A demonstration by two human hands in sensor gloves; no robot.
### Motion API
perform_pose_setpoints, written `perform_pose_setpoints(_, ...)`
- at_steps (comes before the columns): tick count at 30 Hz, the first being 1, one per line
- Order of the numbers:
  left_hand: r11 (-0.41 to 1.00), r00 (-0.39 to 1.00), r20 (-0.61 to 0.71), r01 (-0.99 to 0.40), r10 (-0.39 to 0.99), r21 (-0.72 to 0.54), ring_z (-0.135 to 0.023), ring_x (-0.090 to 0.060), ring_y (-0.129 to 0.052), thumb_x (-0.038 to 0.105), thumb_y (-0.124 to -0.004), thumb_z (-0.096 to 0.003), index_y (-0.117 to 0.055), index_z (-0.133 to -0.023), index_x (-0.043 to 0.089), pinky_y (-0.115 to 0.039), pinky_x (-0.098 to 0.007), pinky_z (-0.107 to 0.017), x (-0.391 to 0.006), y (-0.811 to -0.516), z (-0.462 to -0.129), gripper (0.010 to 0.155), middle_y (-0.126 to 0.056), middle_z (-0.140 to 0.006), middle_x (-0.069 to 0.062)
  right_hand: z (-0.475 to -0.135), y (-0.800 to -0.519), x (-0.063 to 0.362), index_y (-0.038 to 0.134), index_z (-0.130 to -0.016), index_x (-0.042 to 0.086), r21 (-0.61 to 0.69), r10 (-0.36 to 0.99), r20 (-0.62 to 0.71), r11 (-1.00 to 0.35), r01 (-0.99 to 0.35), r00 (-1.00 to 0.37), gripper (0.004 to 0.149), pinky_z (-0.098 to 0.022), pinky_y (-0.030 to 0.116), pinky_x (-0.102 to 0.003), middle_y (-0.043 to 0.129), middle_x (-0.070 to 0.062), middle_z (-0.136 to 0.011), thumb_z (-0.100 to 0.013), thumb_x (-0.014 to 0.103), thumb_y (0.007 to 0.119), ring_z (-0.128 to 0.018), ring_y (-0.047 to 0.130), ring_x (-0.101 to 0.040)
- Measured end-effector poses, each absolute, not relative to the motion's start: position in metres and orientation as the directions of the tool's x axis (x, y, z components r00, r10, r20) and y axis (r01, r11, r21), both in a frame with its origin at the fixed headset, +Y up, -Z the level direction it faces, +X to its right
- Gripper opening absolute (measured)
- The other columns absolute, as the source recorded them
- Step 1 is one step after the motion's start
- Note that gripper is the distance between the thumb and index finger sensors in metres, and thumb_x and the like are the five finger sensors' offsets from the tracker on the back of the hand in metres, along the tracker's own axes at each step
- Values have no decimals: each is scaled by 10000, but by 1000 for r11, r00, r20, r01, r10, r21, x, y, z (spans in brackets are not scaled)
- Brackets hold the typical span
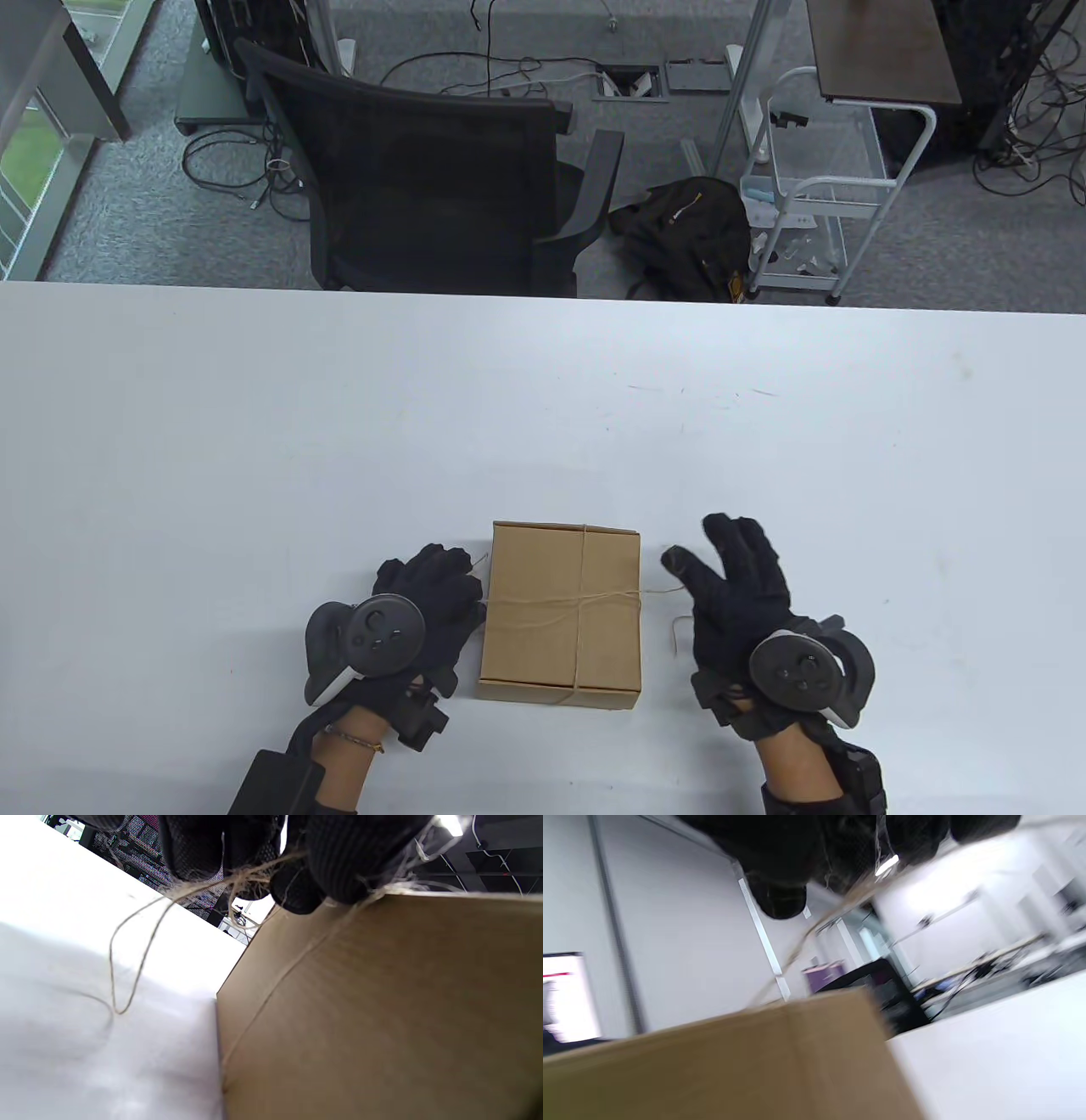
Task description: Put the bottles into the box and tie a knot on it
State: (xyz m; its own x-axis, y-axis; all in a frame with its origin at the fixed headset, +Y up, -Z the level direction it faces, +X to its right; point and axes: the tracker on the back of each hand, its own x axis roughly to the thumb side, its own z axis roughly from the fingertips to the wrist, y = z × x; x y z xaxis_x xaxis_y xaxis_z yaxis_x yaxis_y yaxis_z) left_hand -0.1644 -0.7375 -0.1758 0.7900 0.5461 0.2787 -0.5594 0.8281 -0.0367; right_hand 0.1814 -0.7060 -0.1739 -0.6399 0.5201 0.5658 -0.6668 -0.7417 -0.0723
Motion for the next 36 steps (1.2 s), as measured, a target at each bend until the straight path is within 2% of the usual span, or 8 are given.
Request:
perform_pose_setpoints(1, 823, 785, 279, -566, 553, -39, -1033, -539, -746, 400, -878, -484, -895, -887, 166, -527, -803, -673, -166, -737, -176, 466, -801, -1121, -182, -173, -710, 171, 734, -1014, 134, 37, 575, 600, -715, -699, -556, 537, -657, 281, -739, 451, -230, -1143, -484, 221, 727, -981, 310, -551)
perform_pose_setpoints(3, 814, 776, 279, -580, 566, -39, -1034, -545, -740, 402, -885, -480, -904, -884, 174, -525, -807, -669, -167, -737, -176, 465, -793, -1127, -188, -174, -720, 155, 636, -1066, 120, 179, 629, 591, -712, -679, -505, 599, -670, 242, -719, 385, -204, -1162, -493, 285, 702, -996, 211, -516)
perform_pose_setpoints(9, 792, 755, 244, -597, 608, -125, -1083, -579, -626, 413, -907, -469, -910, -885, 175, -449, -836, -674, -181, -731, -179, 479, -713, -1181, -197, -180, -749, 142, 357, -1130, 190, 338, 573, 525, -819, -463, -630, 783, -649, 79, -669, 163, -77, -1179, -479, 562, 583, -986, 6, -404)
perform_pose_setpoints(14, 772, 764, 107, -625, 636, -116, -1095, -595, -589, 426, -911, -467, -923, -861, 145, -402, -853, -665, -218, -726, -185, 485, -710, -1184, -186, -185, -748, 150, 458, -1118, 190, 322, 616, 517, -784, -531, -595, 748, -671, 136, -648, 266, -61, -1183, -479, 535, 638, -1011, 78, -367)
perform_pose_setpoints(20, 435, 410, -278, -900, 869, 34, -1061, -670, -479, 478, -857, -521, -824, -987, 59, -325, -855, -639, -277, -753, -185, 627, -573, -1202, -321, -185, -749, 150, 474, -1113, 190, 311, 619, 515, -780, -543, -594, 737, -672, 158, -652, 287, -57, -1183, -484, 531, 650, -1014, 96, -368)
perform_pose_setpoints(25, 531, 451, -395, -839, 800, 119, -1041, -691, -446, 578, -741, -555, -693, -1122, 80, -353, -826, -647, -293, -755, -180, 756, -488, -1211, -384, -185, -748, 151, 484, -1110, 190, 319, 634, 507, -767, -556, -584, 727, -674, 163, -649, 297, -52, -1182, -487, 519, 663, -1014, 100, -365)
perform_pose_setpoints(30, 644, 609, -227, -754, 760, 129, -1087, -646, -391, 531, -816, -525, -644, -1157, 207, -313, -812, -665, -274, -746, -185, 731, -434, -1249, -326, -186, -749, 150, 493, -1108, 188, 323, 644, 507, -758, -566, -573, 721, -675, 166, -646, 303, -51, -1182, -490, 512, 672, -1013, 99, -365)
perform_pose_setpoints(36, 627, 612, 134, -767, 779, -139, -1127, -611, -320, 477, -866, -504, -617, -1168, 280, -271, -802, -692, -196, -738, -189, 735, -402, -1286, -261, -184, -748, 148, 524, -1103, 183, 331, 649, 525, -751, -571, -550, 705, -677, 176, -647, 342, -56, -1182, -493, 494, 691, -1020, 131, -370)
